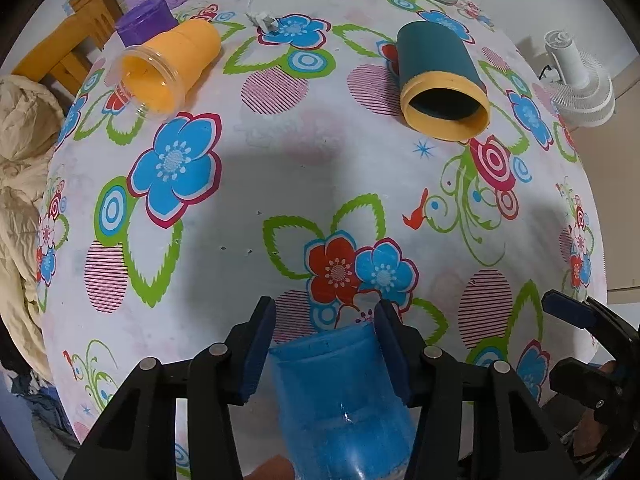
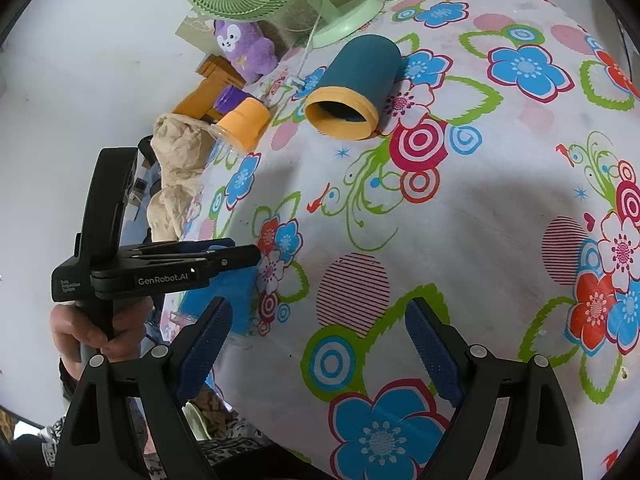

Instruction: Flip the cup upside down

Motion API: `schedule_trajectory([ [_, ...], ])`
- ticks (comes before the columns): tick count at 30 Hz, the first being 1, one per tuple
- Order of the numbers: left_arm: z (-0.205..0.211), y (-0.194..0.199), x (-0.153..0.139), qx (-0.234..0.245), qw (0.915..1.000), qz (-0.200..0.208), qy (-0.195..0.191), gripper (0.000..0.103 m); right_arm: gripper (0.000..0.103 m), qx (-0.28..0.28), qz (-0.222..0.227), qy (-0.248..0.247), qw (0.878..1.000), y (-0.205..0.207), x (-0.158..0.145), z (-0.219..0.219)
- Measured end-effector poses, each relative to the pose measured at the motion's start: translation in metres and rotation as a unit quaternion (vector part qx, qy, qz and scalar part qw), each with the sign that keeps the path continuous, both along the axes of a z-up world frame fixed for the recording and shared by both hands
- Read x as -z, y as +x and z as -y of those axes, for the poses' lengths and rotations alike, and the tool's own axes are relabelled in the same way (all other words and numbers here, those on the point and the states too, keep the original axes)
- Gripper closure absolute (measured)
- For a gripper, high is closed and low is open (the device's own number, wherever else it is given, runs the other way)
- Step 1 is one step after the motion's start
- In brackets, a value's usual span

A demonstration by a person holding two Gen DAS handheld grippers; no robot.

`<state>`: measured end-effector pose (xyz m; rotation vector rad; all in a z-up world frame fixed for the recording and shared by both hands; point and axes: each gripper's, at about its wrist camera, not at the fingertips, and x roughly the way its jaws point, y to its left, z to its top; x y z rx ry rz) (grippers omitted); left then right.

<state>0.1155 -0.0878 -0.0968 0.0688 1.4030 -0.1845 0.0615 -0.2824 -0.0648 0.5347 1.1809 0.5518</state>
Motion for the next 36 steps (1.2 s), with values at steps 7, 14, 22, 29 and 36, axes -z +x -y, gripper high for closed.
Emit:
schedule_trajectory([
  [7,-0.013,-0.003,-0.021,-0.009,0.9997,0.016,-0.014,0.052,0.013,-0.003,0.005,0.0,1.0,-0.002,-0.003,-0.003],
  [14,-0.019,-0.01,-0.038,-0.013,0.9991,0.04,-0.011,0.065,0.013,-0.01,0.011,0.001,1.0,-0.004,-0.006,-0.007],
  [22,-0.021,-0.009,-0.035,-0.037,0.9983,0.043,-0.013,0.033,0.013,-0.014,0.011,-0.002,1.0,-0.007,-0.007,-0.009],
  [29,-0.034,-0.007,-0.023,-0.073,0.9965,0.022,-0.033,0.028,0.013,-0.016,0.008,0.0,1.0,-0.007,-0.005,-0.01],
  [36,-0.032,-0.006,-0.002,-0.092,0.9947,-0.007,-0.046,0.027,0.013,-0.017,0.007,0.0,1.0,-0.007,-0.003,-0.01],
])
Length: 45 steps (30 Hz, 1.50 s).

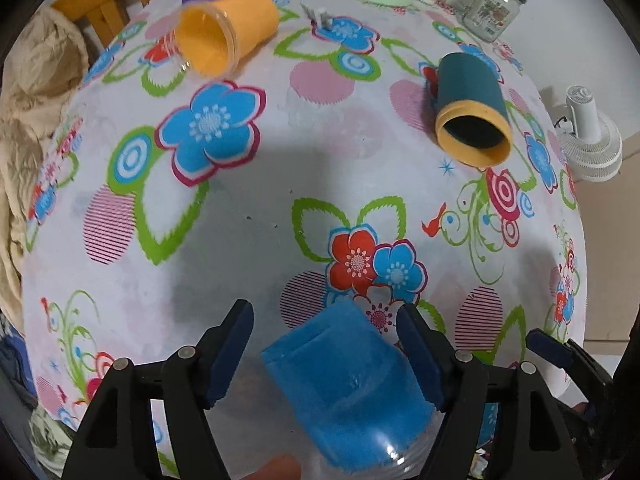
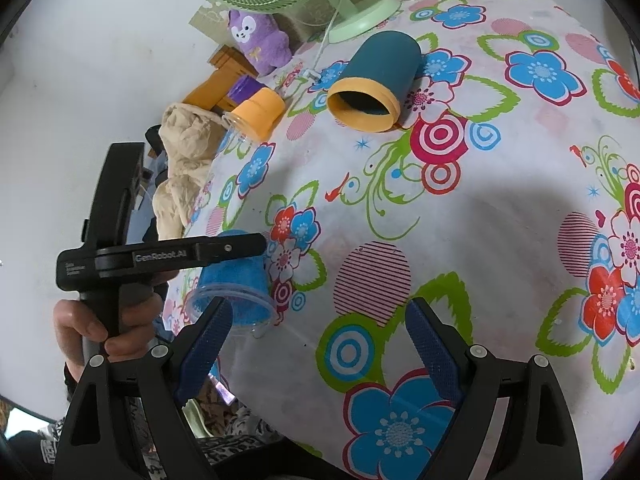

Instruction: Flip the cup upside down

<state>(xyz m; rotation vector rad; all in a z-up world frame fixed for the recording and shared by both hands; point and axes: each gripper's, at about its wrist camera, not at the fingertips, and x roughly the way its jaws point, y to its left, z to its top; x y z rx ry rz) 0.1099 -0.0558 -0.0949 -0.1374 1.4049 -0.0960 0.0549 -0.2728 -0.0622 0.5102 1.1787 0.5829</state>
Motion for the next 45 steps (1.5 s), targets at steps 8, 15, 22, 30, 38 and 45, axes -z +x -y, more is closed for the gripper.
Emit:
schedule_trajectory([
  [8,0.008,0.003,0.004,0.011,0.9999,-0.003,0.004,0.038,0.013,0.003,-0.004,0.001,1.0,-0.001,0.003,0.004],
  [15,0.007,0.004,-0.003,0.019,0.9998,0.006,-0.002,0.055,0.013,0.003,-0.003,0.002,1.0,-0.002,0.004,0.005],
  [22,0.006,0.002,-0.005,0.017,0.9998,0.007,0.001,0.043,0.013,0.002,-0.004,0.0,1.0,-0.005,0.003,0.004],
  [30,0.003,-0.002,0.002,0.003,1.0,-0.002,-0.001,0.029,0.013,0.003,-0.005,0.0,1.0,-0.006,0.002,0.004],
  [38,0.011,-0.004,0.005,0.014,0.9999,-0.005,0.005,0.047,0.013,0.002,-0.003,0.0,1.0,-0.007,0.001,0.004],
  [45,0.01,-0.005,-0.013,0.014,0.9995,0.026,0.01,0.047,0.013,0.004,-0.002,0.0,1.0,-0.008,-0.001,0.003],
])
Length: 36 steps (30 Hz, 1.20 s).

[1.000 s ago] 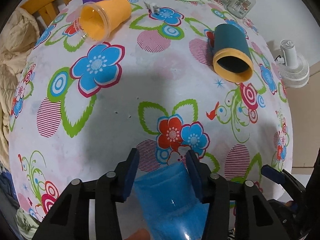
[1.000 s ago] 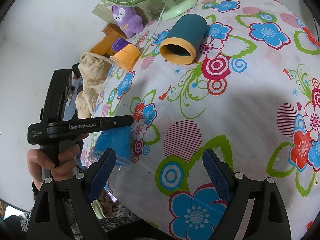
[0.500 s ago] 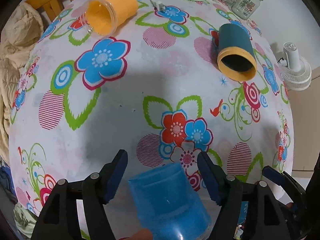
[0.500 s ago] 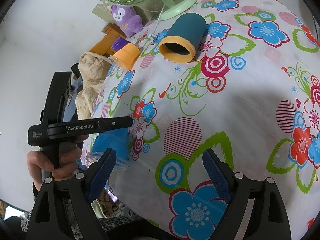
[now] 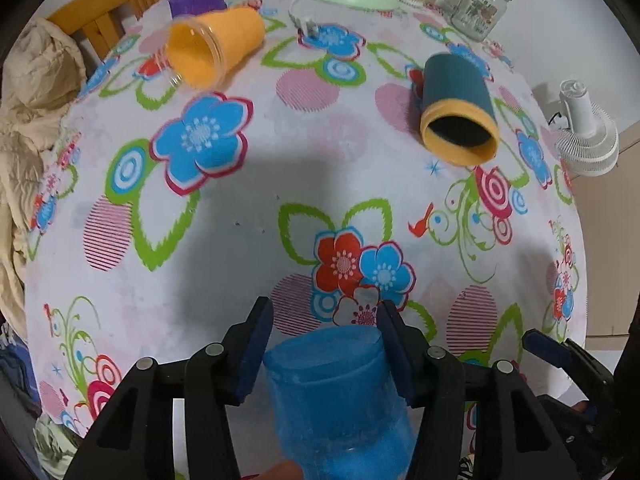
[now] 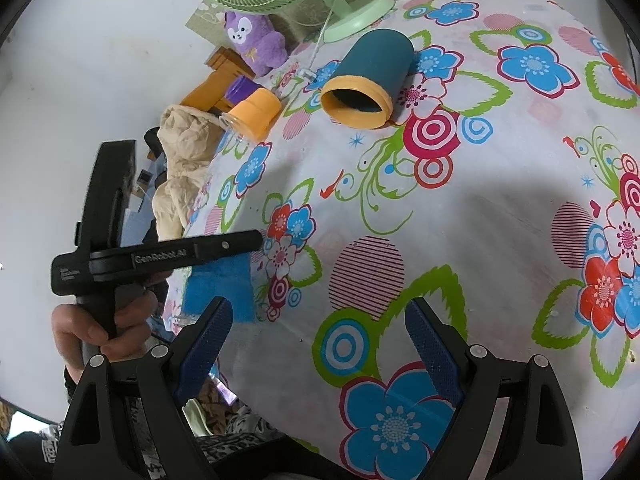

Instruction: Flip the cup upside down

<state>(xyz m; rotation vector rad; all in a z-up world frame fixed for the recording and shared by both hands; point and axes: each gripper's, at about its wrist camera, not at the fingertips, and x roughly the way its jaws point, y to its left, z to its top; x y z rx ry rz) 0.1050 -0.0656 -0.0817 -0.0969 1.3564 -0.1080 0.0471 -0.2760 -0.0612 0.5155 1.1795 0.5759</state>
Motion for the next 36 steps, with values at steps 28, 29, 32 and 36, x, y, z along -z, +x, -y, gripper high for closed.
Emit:
schedule_trajectory([
  [28,-0.027,-0.012,-0.03,-0.057,0.9968,0.055,-0.012,0.027,0.013,-0.016,0.004,-0.007,1.0,-0.001,-0.002,-0.015],
  [29,-0.03,-0.013,-0.028,-0.064,0.9964,0.055,-0.013,0.026,0.013,-0.016,0.004,-0.007,1.0,-0.001,-0.002,-0.014],
  [32,-0.039,-0.016,-0.026,-0.086,0.9946,0.058,-0.005,0.022,0.013,-0.018,0.002,-0.006,1.0,0.0,-0.001,-0.014],
  [36,-0.054,-0.019,-0.022,-0.117,0.9916,0.052,-0.017,0.021,0.013,-0.019,-0.001,-0.004,1.0,0.003,0.003,-0.016],
])
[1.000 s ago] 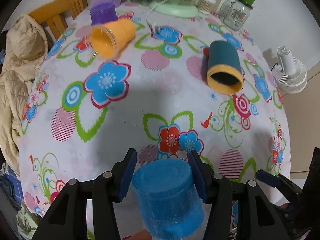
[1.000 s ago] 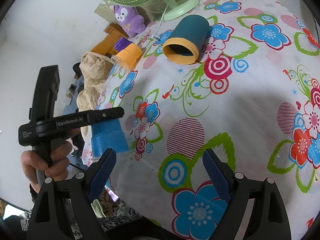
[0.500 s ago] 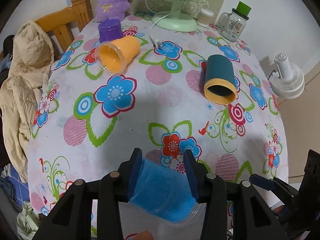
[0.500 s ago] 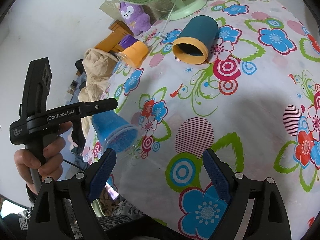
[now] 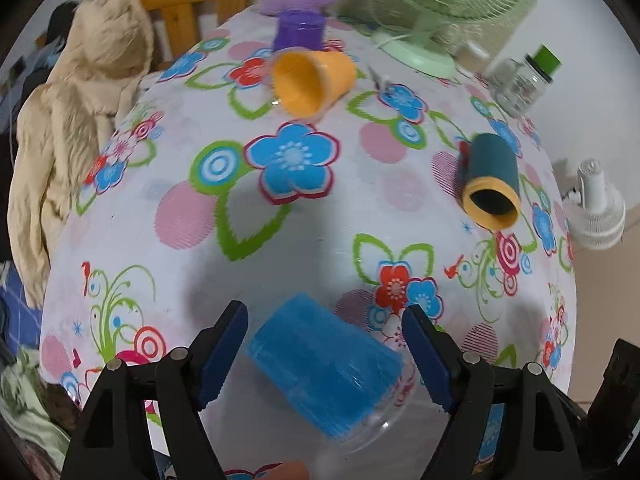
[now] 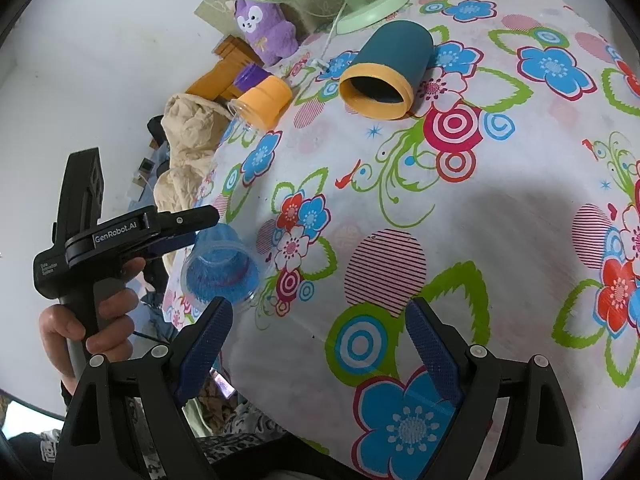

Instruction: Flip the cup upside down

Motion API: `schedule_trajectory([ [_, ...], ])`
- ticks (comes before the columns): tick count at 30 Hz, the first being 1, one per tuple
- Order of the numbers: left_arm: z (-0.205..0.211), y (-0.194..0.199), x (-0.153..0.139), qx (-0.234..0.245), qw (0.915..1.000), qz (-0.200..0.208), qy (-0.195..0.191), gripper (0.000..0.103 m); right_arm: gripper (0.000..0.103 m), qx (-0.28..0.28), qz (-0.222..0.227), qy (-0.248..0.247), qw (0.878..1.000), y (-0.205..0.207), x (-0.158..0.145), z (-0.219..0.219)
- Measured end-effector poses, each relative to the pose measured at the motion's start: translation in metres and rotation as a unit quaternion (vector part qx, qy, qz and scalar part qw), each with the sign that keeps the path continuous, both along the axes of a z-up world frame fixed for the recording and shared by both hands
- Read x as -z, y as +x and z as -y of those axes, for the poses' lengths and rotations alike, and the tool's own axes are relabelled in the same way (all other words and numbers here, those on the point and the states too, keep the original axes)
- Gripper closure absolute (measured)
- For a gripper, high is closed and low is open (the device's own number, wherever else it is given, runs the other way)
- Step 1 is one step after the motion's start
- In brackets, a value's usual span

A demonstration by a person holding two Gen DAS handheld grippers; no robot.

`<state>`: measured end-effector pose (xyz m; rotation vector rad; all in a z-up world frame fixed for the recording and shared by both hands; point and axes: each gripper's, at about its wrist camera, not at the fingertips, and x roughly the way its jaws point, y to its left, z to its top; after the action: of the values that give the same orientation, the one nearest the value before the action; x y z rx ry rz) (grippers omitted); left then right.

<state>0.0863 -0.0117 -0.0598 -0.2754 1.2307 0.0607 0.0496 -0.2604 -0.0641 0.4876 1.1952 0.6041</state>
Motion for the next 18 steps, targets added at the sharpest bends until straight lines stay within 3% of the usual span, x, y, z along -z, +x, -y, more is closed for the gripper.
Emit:
schedule_trajectory([
  [9,-0.001,0.003,0.018,-0.029,0.9992,-0.021,-0.018,0.022,0.013,-0.001,-0.006,0.005,1.0,-0.001,0.006,0.002],
  [11,0.0,0.007,0.025,-0.037,0.9986,-0.03,-0.023,0.026,0.013,0.003,-0.008,0.003,1.0,-0.002,0.007,0.005],
  [12,0.0,0.008,0.027,-0.039,0.9984,-0.032,-0.026,0.034,0.013,0.005,-0.009,0.003,1.0,-0.002,0.008,0.007],
  [14,0.0,0.01,0.03,-0.04,0.998,-0.037,-0.033,0.037,0.013,0.01,-0.011,0.003,1.0,-0.004,0.009,0.011],
  [16,0.002,0.011,0.03,-0.037,0.9979,-0.037,-0.038,0.048,0.013,0.016,-0.012,0.003,1.0,-0.005,0.01,0.015],
  [18,0.004,0.011,0.029,-0.031,0.9978,-0.038,-0.044,0.05,0.013,0.019,-0.013,0.005,1.0,-0.005,0.011,0.019],
])
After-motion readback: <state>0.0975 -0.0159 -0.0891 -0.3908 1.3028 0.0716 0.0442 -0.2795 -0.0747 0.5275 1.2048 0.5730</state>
